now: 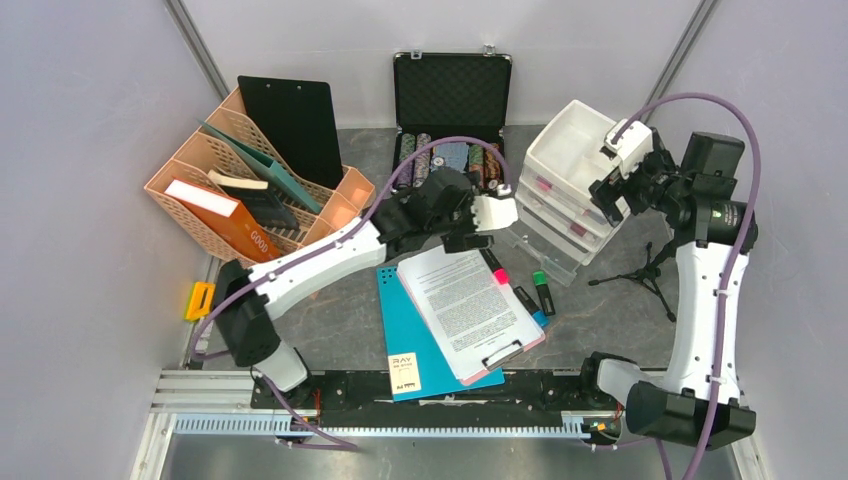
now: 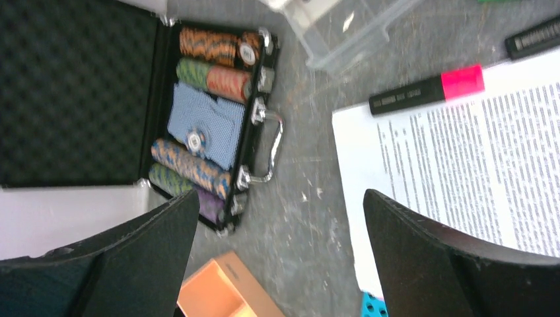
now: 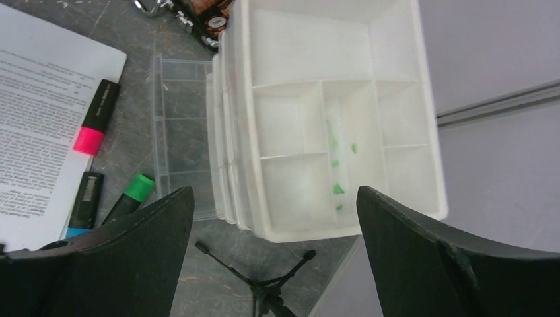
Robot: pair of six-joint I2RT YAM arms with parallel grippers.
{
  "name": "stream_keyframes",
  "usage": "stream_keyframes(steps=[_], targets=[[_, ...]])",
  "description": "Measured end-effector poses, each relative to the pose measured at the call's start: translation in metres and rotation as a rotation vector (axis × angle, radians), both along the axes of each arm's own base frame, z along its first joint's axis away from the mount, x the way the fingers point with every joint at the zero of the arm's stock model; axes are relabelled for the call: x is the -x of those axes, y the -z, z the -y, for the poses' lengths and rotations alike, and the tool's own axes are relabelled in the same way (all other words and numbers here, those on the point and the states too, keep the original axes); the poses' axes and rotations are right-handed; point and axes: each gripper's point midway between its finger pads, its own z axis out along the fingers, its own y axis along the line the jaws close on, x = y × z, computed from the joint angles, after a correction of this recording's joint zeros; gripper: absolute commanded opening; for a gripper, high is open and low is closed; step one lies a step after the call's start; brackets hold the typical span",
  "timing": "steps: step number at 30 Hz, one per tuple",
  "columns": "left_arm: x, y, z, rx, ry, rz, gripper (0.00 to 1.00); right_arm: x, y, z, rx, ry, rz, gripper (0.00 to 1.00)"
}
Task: Organize the desk
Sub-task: Open the drawer in the storage box, then pick up the stationery from the center of the board.
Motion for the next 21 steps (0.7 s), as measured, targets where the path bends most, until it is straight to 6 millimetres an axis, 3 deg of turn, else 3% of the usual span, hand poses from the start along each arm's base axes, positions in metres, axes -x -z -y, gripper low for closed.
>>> stream_keyframes(steps=[4,9,15,18,21], targets=[[0.015,0.007,-0.041,-0.028,-0.095,-0.015,1.00,0.006,0.024,-0.008,-0.034,-0.032,-0.029,0.98],[0.037,0.025,-0.102,-0.102,-0.191,-0.043,1.00,0.033,0.058,-0.023,-0.056,-0.086,-0.045,0.98],[0.043,0.008,-0.157,-0.061,-0.296,-0.041,1.00,0.052,0.068,-0.048,-0.022,-0.227,-0.006,0.93],[0.042,0.004,-0.178,-0.040,-0.342,-0.030,1.00,0.060,0.095,-0.067,-0.011,-0.313,-0.059,0.92],[0.041,0.012,-0.187,-0.054,-0.364,-0.041,1.00,0.072,0.142,-0.091,0.027,-0.409,-0.155,0.92]])
